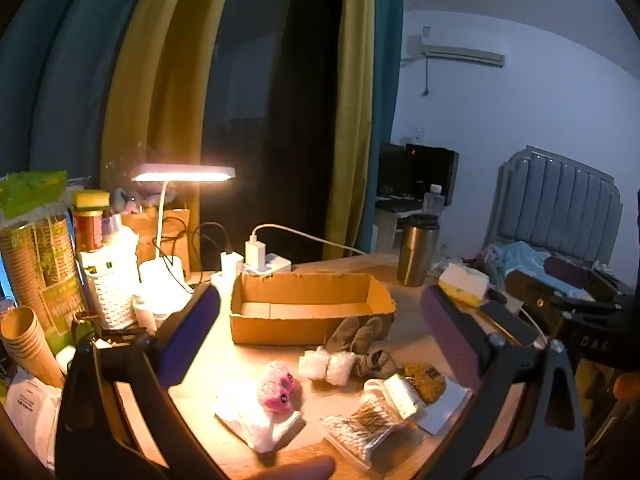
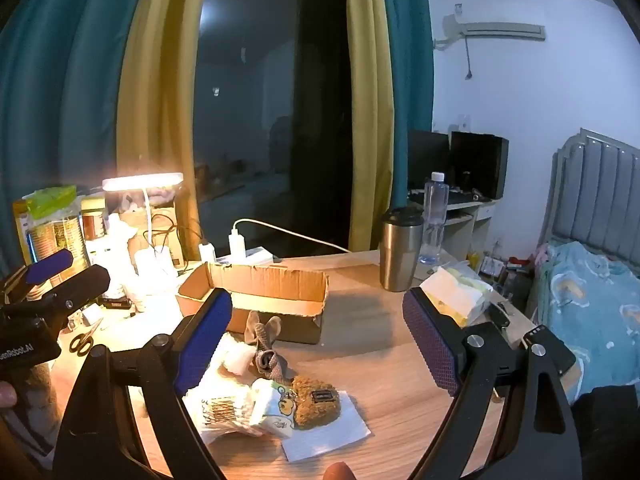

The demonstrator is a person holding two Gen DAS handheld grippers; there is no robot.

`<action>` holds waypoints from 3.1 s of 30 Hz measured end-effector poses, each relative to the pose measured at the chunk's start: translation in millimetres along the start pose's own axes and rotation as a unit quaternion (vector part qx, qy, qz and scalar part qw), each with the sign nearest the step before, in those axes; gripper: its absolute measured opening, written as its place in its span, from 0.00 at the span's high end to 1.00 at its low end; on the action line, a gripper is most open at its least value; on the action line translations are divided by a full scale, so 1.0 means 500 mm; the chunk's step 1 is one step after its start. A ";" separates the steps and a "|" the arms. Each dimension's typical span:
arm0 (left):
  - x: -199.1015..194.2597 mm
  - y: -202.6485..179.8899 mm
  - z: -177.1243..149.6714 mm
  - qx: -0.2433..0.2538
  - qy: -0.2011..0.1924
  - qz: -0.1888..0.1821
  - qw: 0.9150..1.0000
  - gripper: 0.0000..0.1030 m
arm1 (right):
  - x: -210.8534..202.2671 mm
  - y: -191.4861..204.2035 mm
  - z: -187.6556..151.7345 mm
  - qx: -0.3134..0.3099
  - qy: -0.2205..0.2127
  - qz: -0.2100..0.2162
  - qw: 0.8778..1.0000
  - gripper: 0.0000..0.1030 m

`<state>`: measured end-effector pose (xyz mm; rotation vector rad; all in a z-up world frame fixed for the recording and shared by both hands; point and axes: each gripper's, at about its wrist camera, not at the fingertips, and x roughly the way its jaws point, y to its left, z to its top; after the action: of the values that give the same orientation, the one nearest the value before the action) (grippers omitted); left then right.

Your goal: Organize soft objects

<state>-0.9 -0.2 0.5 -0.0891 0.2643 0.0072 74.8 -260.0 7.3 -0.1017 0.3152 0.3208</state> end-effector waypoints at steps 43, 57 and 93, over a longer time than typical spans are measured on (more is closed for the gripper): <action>0.002 0.016 -0.007 -0.023 0.012 -0.014 1.000 0.02 | 0.017 0.009 -0.007 0.001 0.008 0.004 1.000 0.13; 0.000 0.014 -0.008 -0.019 0.012 -0.017 1.000 0.02 | 0.011 0.009 -0.002 0.000 0.007 0.008 1.000 0.13; 0.001 0.021 -0.007 -0.018 0.011 -0.015 1.000 0.02 | 0.010 0.016 -0.002 -0.005 0.005 0.013 1.000 0.13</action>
<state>-1.7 9.9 -3.6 -0.1290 0.2840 -0.0196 76.3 -251.2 4.3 -0.1087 0.3257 0.3480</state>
